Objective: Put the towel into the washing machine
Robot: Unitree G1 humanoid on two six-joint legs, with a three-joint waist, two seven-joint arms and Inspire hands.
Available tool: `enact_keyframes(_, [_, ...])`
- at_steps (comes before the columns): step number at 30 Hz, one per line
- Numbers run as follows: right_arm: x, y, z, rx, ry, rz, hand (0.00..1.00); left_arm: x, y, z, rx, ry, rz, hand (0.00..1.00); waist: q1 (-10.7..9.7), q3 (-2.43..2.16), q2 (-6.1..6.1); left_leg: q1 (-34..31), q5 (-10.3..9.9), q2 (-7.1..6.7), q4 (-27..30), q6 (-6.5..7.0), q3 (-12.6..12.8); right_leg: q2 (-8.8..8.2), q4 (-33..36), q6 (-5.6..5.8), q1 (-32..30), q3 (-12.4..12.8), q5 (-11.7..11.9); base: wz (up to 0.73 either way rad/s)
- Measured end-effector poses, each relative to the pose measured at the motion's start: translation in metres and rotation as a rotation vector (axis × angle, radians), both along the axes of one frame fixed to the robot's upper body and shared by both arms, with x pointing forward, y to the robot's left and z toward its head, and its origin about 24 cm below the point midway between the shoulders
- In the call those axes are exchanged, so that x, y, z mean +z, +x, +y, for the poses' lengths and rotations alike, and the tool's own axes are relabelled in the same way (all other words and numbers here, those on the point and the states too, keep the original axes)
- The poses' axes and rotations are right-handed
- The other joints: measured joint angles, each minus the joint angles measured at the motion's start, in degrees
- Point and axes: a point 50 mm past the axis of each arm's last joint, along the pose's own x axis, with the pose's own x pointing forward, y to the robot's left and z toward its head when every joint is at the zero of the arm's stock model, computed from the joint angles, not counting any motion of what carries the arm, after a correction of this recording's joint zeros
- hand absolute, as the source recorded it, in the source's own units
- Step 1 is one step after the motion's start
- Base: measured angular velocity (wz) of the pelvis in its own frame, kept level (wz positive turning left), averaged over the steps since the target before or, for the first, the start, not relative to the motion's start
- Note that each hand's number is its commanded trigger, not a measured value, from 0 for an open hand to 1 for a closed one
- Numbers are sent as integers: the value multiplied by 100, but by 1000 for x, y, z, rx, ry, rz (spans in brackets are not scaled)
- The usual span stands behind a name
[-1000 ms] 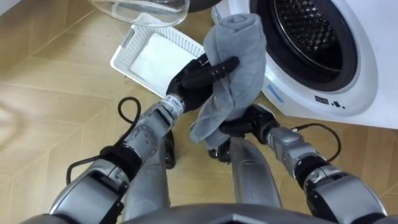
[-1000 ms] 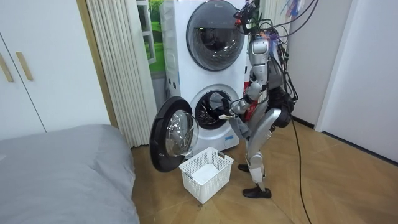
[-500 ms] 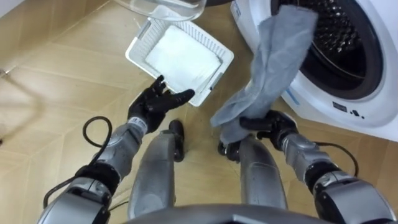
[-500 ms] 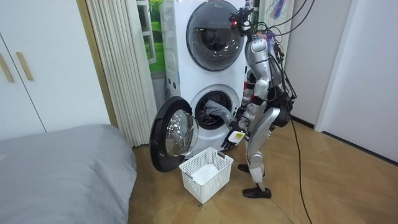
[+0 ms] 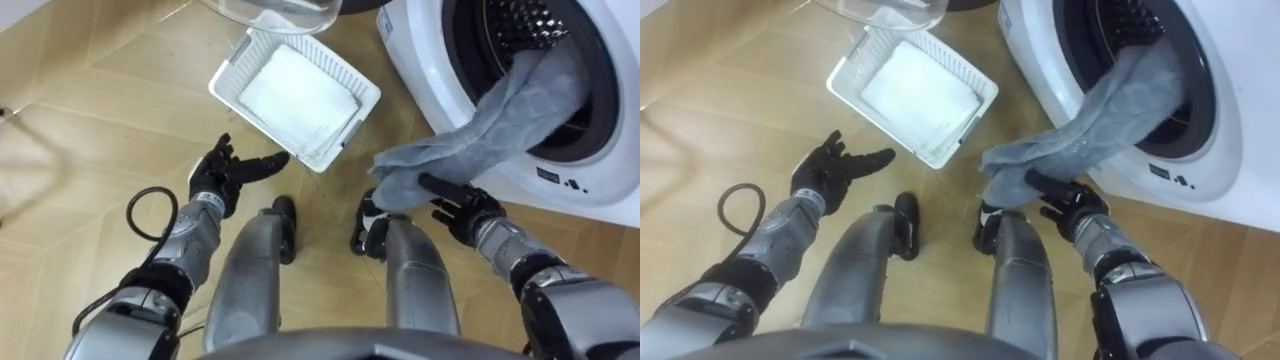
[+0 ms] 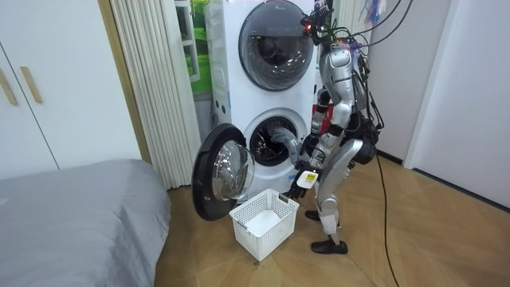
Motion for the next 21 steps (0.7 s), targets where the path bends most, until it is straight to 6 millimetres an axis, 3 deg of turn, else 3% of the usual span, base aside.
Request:
enact_keyframes(5, [8,10,-9,-178,144,-20,100,-4,-6,8,-8,26,47,0,-20,-11,-216,-45,2,3,60,6,23,4,55,-1,-47,17,-2,0])
enact_keyframes(11, [26,31,-20,-266,213,-95,100,-1,-4,9,0,33,59,0,-28,-12,-251,-121,-21,0,173,43,24,-19,147,13,-99,25,-4,0])
enact_keyframes(17, [60,58,-48,-421,268,-220,100,7,-1,13,24,68,27,0,-31,-19,-481,-106,-17,-41,188,50,39,-71,207,20,-118,37,-14,1])
enact_keyframes(18, [69,65,-52,-446,275,-246,95,8,-1,17,34,82,27,0,-55,-15,-554,-105,-15,-56,180,54,43,-80,239,24,-128,49,-16,0])
enact_keyframes(19, [78,72,-55,-472,285,-270,75,8,-1,21,49,96,29,0,-93,-17,-615,-122,-9,-60,184,64,43,-85,252,31,-144,45,-20,0])
enact_keyframes(20, [82,75,-57,-484,291,-281,0,8,-1,22,58,103,30,0,-111,-20,-642,-131,-9,-61,193,64,45,-85,251,34,-157,42,-22,5])
enact_keyframes(21, [90,82,-57,-507,310,-301,0,8,-2,23,70,112,35,0,-150,-18,-665,-163,-20,-55,238,82,42,-87,244,42,-175,32,-27,0])
